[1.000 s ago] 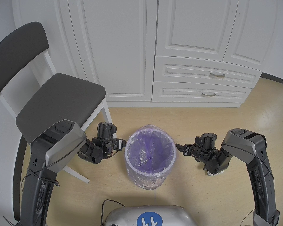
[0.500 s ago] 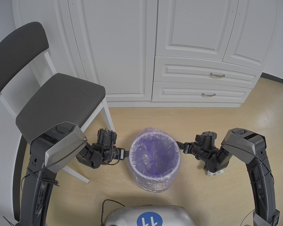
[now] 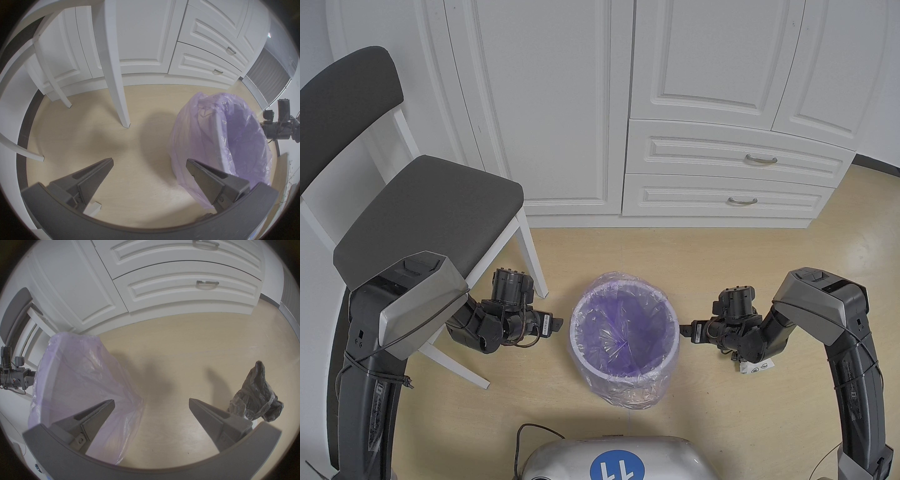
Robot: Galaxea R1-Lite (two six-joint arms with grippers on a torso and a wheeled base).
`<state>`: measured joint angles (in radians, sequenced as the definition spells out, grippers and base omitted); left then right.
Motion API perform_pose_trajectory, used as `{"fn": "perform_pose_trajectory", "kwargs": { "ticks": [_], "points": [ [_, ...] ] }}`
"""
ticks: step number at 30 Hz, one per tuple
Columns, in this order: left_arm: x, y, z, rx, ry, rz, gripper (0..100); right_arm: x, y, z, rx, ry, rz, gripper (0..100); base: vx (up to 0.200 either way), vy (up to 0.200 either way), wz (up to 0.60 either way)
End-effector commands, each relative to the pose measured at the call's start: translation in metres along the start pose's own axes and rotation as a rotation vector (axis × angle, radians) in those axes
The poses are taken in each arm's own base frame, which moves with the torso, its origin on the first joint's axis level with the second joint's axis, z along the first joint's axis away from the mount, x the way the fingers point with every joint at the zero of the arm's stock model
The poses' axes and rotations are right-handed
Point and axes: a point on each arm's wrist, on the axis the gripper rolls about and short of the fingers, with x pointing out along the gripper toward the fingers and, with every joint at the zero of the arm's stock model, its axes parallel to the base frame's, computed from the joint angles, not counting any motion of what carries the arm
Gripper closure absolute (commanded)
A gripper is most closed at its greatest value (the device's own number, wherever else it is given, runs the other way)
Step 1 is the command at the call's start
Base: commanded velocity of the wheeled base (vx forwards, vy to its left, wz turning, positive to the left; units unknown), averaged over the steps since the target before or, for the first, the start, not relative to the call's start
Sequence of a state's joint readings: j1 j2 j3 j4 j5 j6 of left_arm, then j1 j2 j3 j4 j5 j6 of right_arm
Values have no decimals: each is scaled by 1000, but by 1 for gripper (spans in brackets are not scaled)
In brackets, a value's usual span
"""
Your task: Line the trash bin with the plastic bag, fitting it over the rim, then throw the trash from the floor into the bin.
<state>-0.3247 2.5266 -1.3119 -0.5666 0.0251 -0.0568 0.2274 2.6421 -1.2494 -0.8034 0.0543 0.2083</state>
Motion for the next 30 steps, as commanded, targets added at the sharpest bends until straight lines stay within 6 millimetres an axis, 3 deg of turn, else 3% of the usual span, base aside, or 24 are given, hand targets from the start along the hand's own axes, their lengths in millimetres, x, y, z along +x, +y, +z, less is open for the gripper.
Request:
{"fn": "perform_pose_trajectory", "kwargs": {
  "ticks": [1, 6, 11, 25, 30],
  "points": [
    [-5, 2, 5, -2, -10, 5, 0, 2, 6, 9, 2, 39, -2, 0, 0, 0, 0],
    [-4, 5, 4, -6, -9, 9, 0, 18, 18, 22, 126, 120, -8, 0, 0, 0, 0],
    [-5, 4, 3, -7, -7, 11, 0, 38, 15, 15, 158, 155, -36, 0, 0, 0, 0],
    [-6, 3, 3, -6, -12, 9, 0, 38, 16, 15, 204, 169, -39, 0, 0, 0, 0],
    [-6, 1, 2, -2, -10, 6, 0, 36, 16, 12, 204, 79, -37, 0, 0, 0, 0]
  ]
}}
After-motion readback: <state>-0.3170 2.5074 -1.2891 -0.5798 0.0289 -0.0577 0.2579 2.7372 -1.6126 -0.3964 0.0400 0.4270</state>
